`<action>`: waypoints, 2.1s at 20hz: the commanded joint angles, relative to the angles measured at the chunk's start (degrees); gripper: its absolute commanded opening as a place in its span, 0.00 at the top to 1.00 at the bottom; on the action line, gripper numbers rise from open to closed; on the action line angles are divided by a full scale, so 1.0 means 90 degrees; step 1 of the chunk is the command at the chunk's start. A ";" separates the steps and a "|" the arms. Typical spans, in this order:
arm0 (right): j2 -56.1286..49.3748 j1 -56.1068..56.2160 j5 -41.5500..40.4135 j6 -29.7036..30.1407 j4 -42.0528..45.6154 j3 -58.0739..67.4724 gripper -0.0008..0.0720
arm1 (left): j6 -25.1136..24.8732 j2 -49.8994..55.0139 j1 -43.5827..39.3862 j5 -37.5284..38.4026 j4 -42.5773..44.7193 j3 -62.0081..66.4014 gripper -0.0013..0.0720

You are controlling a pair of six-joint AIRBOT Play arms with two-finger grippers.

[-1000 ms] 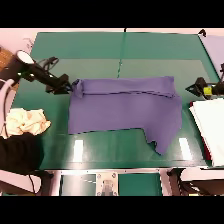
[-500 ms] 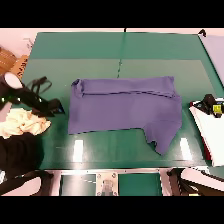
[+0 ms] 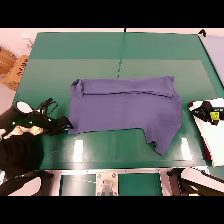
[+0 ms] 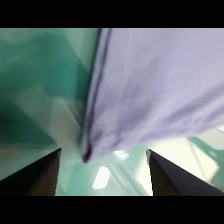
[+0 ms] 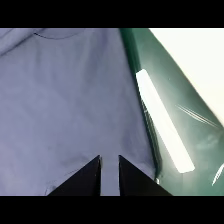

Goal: Fold the shirts.

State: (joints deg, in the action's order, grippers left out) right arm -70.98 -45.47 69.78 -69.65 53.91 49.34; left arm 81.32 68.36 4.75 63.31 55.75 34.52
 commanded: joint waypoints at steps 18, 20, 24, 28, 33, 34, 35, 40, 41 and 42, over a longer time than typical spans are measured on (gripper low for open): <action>-0.0010 -0.0364 -0.0469 -0.0211 -0.0563 -0.2382 0.40 | -0.0935 0.0000 0.0000 -0.1100 -0.1243 -0.0476 0.94; -0.0007 0.0041 -0.0532 -0.0214 -0.0809 -0.2448 0.40 | -0.1022 0.0000 0.0000 -0.1090 -0.1243 -0.0474 0.94; 0.0010 0.0226 0.0109 -0.0216 -0.0823 -0.2176 0.64 | -0.0916 -0.0002 0.0000 -0.0486 -0.0270 0.0219 0.94; 0.0151 0.0158 0.0882 -0.0296 -0.0753 -0.1824 0.96 | -0.0573 -0.0002 0.0000 0.0027 0.0087 0.0879 0.94; 0.0491 0.0158 0.1022 -0.1185 0.0262 -0.1644 0.96 | -0.0469 -0.0010 0.0000 0.0831 0.0729 0.0979 0.94; 0.0583 0.0155 0.1027 -0.1396 0.0571 -0.1644 0.96 | -0.0345 -0.0010 0.0000 0.1066 0.1056 0.1005 0.94; 0.0680 0.0155 0.1030 -0.1620 0.0869 -0.1644 0.96 | -0.0260 -0.0010 0.0000 0.1241 0.1348 0.1030 0.94; 0.0967 0.0165 0.0969 -0.2067 0.0614 -0.1265 0.96 | -0.0012 -0.0010 -0.0002 0.1248 0.1452 0.1637 0.94; 0.0967 0.0202 0.0967 -0.2011 0.0270 -0.1083 0.96 | -0.0012 -0.0007 -0.0002 0.1234 0.1394 0.1848 0.94; 0.0967 0.0308 0.0925 -0.1953 -0.0058 -0.0872 0.96 | -0.0015 -0.0007 -0.0002 0.1202 0.1392 0.2035 0.94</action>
State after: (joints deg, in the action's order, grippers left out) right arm -62.94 -43.68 78.67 -86.41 58.50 37.98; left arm 80.44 68.31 4.67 73.69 67.53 48.93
